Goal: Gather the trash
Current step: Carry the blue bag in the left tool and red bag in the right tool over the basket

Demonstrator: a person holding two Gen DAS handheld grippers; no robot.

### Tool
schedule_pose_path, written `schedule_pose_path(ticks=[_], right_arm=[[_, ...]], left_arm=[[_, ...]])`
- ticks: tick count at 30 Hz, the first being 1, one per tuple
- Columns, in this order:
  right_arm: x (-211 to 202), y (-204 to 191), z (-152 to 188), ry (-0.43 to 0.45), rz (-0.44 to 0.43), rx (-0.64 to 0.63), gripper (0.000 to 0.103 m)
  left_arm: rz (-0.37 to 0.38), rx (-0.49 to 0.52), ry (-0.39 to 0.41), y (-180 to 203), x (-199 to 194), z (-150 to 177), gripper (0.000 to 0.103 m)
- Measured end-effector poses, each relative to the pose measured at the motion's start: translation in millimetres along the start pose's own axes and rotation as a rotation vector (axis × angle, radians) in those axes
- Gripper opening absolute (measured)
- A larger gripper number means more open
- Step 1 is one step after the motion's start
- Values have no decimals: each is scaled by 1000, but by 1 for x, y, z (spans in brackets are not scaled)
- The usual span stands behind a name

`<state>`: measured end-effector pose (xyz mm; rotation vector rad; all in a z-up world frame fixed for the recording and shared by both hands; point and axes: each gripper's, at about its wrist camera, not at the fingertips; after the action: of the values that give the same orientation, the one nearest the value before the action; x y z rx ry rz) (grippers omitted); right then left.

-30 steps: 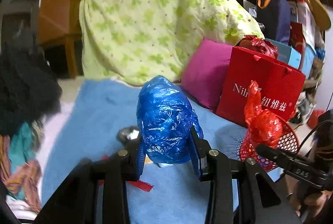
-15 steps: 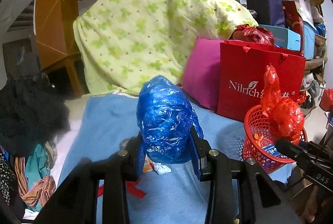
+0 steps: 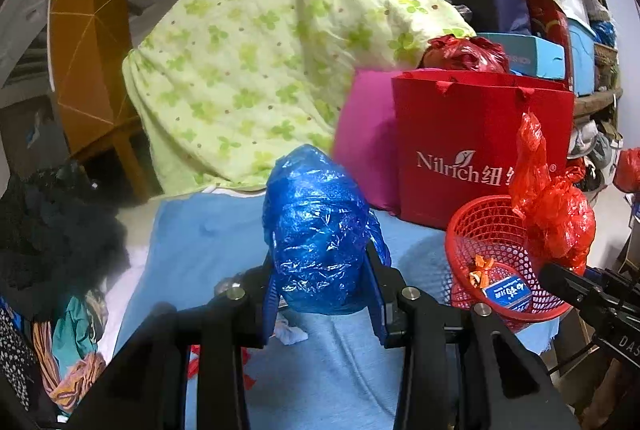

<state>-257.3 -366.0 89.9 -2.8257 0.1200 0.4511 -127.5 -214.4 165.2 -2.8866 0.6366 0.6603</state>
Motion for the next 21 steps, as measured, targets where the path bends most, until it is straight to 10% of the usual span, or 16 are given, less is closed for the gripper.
schedule_pose_path(ticks=[21], right_arm=[[-39, 48, 13, 49, 75, 102, 39]], left_arm=[[67, 113, -18, 75, 8, 3, 39]])
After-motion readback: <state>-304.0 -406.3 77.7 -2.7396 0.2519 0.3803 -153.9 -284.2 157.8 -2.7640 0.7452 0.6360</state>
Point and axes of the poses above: each gripper's, at about its wrist camera, not at the fingertips, and x roughly the way its jaws point, y to its right, z to its underside, and after that the axes turned 13 degrees about -x, right-handed
